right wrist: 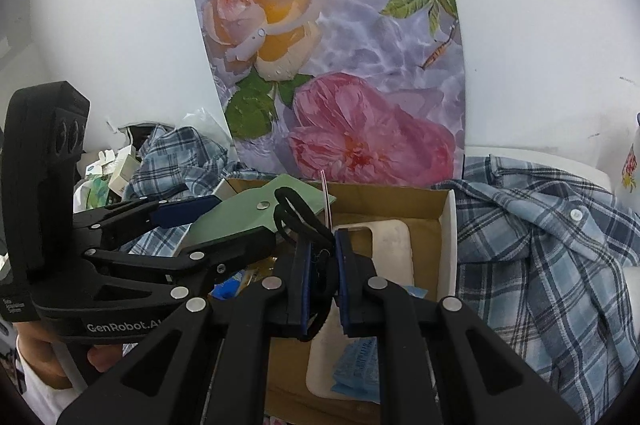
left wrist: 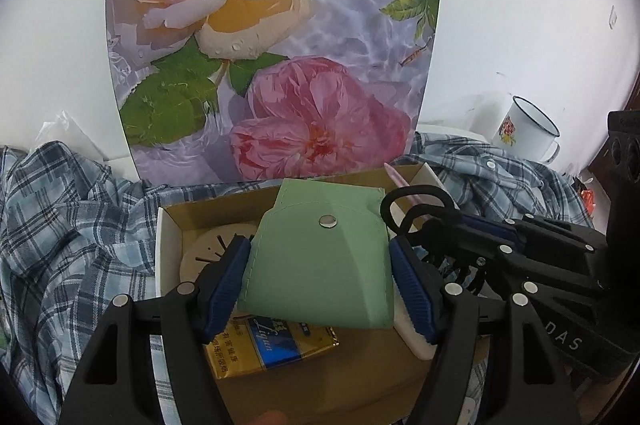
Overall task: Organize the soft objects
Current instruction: 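Lower the green pouch with the left gripper while the right gripper lowers the black cable into the box, then open both grippers to release the pouch and cable in the box, then raise both tools up and away from the box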
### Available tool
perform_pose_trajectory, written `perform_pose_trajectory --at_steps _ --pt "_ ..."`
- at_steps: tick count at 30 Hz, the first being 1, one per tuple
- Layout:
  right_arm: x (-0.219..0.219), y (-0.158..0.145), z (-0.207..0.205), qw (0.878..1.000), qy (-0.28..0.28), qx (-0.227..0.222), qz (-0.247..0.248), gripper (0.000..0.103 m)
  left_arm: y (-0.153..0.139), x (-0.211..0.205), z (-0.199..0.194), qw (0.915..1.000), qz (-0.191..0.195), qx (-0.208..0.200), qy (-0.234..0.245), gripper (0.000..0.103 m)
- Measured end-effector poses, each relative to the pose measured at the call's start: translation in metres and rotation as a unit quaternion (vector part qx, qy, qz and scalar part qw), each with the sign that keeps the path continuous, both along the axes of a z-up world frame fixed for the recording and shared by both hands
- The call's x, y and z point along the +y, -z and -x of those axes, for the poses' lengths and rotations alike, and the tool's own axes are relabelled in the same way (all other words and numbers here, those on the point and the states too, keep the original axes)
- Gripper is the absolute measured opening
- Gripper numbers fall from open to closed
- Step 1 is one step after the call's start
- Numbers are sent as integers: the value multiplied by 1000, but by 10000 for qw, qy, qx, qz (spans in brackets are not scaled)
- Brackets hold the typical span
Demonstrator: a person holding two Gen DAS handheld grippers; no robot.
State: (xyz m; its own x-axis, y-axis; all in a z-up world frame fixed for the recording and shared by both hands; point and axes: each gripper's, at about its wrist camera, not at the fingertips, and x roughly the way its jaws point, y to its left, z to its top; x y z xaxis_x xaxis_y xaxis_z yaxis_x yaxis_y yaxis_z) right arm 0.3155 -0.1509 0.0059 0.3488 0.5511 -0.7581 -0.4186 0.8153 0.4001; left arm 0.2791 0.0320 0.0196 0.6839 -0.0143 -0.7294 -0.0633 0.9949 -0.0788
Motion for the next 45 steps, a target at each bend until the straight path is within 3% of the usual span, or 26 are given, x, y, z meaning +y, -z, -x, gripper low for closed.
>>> perform_pose_trajectory --at_steps 6,7,11,13,16,18,21,25,31,45 --pt "1 6 -2 10000 2 93 11 11 0 -2 1 10000 -9 -12 30 73" --pt "1 9 -3 9999 4 140 34 12 -1 -3 1 10000 -5 -27 33 76" --pt "-1 14 -5 9995 70 263 170 14 -2 -2 0 9999 -71 -18 -104 103" --pt "-4 14 -5 9994 123 260 181 23 -3 2 0 9997 -88 -96 -212 103" --pt "-13 15 -7 9985 396 269 270 67 -6 11 2 9992 125 -214 -305 103" --pt "-18 15 -9 9982 478 276 225 81 -8 16 3 9987 314 -253 -323 103" --pt "-19 12 -8 9984 467 226 229 86 -11 21 5 9978 410 -326 -398 103" --pt "-14 11 -7 9988 375 169 282 101 -12 19 5 9978 314 -382 -433 103" --pt "-9 9 -6 9984 271 83 494 102 -12 12 5 9984 1 -390 -414 103" --pt "-10 -22 -2 9975 293 -362 535 102 -40 1 17 9963 -161 -762 -351 103"
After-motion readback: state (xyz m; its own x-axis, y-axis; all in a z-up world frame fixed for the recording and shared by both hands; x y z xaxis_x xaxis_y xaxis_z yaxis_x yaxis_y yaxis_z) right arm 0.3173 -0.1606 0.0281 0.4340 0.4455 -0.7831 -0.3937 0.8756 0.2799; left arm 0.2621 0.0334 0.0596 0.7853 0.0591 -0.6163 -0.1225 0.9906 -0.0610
